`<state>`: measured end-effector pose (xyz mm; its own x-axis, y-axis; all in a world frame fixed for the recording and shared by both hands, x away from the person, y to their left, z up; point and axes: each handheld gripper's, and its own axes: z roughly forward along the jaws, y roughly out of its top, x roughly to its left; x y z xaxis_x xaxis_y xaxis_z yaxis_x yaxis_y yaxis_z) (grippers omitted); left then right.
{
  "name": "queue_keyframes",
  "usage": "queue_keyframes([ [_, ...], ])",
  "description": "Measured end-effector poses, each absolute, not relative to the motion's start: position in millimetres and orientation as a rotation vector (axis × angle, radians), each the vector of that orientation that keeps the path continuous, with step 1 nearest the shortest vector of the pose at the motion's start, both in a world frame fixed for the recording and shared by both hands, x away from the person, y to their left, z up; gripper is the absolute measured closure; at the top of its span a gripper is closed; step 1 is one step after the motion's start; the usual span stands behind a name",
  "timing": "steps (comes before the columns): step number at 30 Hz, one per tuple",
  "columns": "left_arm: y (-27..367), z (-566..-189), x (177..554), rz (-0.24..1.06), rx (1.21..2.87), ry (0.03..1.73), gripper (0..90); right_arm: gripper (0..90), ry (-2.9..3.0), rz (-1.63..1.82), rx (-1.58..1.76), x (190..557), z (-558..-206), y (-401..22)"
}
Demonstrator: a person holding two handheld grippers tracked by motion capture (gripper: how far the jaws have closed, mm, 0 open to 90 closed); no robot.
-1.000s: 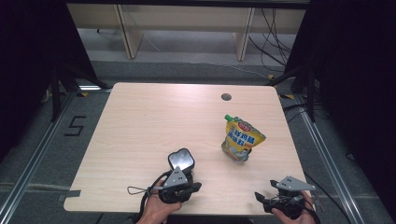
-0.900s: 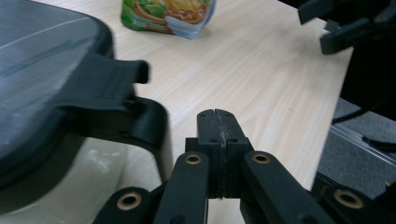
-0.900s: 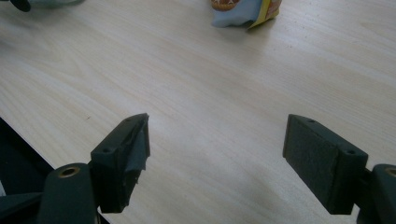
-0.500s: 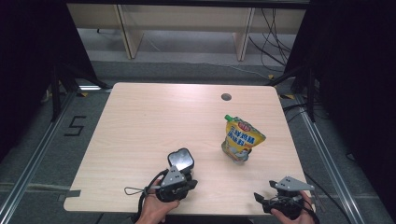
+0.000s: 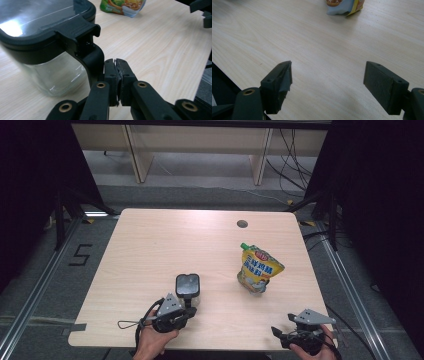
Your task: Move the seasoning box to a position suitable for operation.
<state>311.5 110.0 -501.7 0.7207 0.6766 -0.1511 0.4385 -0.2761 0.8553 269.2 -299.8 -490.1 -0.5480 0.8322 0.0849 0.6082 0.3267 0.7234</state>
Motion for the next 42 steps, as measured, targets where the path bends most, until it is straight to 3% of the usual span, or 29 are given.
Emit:
queue_keyframes([
  [16, 135, -502, 313, 0.324, 1.894, 0.934, 84.1, 23.9, 2.29, 1.039, 1.259, 269, -489, -300],
  [27, 151, -491, 296, 0.351, 1.818, 0.916, 61.2, 24.0, 2.303, 1.048, 1.266, 269, -490, -300],
  [35, 158, -495, 309, 0.397, 1.781, 1.023, 52.1, 24.0, 2.307, 1.049, 1.265, 270, -490, -298],
  [42, 150, -499, 317, 0.43, 1.825, 1.017, 54.7, 24.0, 2.312, 1.035, 1.234, 271, -490, -300],
])
